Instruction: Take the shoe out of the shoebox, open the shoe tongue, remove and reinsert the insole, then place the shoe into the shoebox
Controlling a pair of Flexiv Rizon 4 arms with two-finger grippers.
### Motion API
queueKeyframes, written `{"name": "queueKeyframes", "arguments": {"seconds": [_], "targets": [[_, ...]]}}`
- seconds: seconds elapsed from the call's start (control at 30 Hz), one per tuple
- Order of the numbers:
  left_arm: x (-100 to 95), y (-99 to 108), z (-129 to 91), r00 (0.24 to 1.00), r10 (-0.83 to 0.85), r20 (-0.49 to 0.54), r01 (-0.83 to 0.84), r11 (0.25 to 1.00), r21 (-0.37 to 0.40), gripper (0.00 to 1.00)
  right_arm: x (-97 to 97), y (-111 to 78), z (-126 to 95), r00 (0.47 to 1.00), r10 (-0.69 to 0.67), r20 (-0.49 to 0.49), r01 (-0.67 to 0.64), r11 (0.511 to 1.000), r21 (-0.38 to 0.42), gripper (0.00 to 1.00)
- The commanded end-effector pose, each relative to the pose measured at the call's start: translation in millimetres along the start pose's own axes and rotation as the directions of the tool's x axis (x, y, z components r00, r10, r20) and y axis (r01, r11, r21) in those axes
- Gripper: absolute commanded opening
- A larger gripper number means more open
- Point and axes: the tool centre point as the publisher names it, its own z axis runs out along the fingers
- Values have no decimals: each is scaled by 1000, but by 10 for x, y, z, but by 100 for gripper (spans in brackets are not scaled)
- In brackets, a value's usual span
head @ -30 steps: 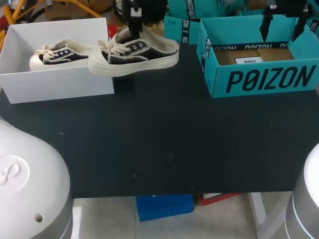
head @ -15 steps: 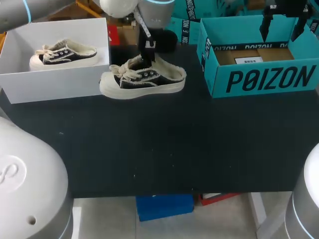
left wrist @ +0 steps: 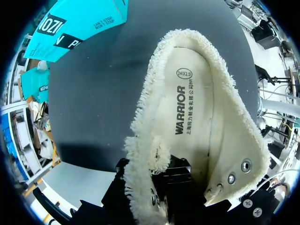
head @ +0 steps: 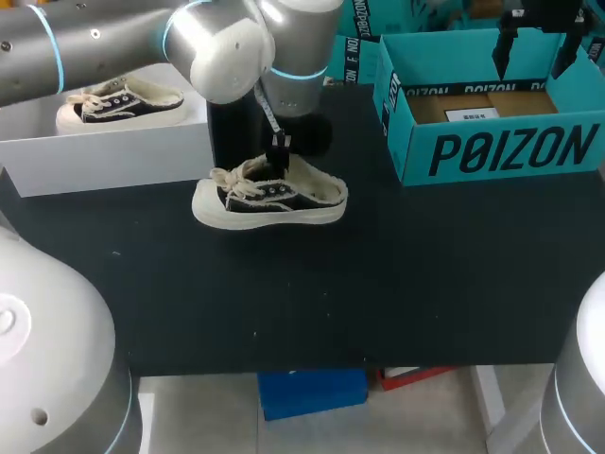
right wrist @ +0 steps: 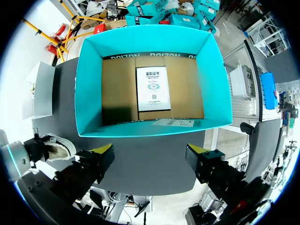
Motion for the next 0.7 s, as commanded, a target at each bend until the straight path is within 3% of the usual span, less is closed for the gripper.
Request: {"name": "queueKeyframes", "arguments": {"seconds": [0.03, 0.37, 0.63, 0.67, 0.7], "targets": [[25, 48, 200, 1000, 24, 8, -24, 999, 24, 0, 2, -1, -2, 1000, 0, 0, 0, 1000, 0, 100], [45, 15, 527, 992, 122, -13, -121, 991, 64, 0, 2, -1, -2, 1000, 0, 0, 0, 1000, 0, 100], [41, -20, 608, 991, 134, -29, -131, 988, 77, 0, 2, -1, -2, 1000, 0, 0, 0, 1000, 0, 100], [50, -23, 618, 988, 146, -42, -142, 986, 92, 5, 2, -1, -2, 1000, 0, 0, 0, 1000, 0, 100], [62, -26, 627, 987, 155, -52, -150, 985, 90, 49, 2, -1, -2, 1000, 0, 0, 0, 1000, 0, 100]]}}
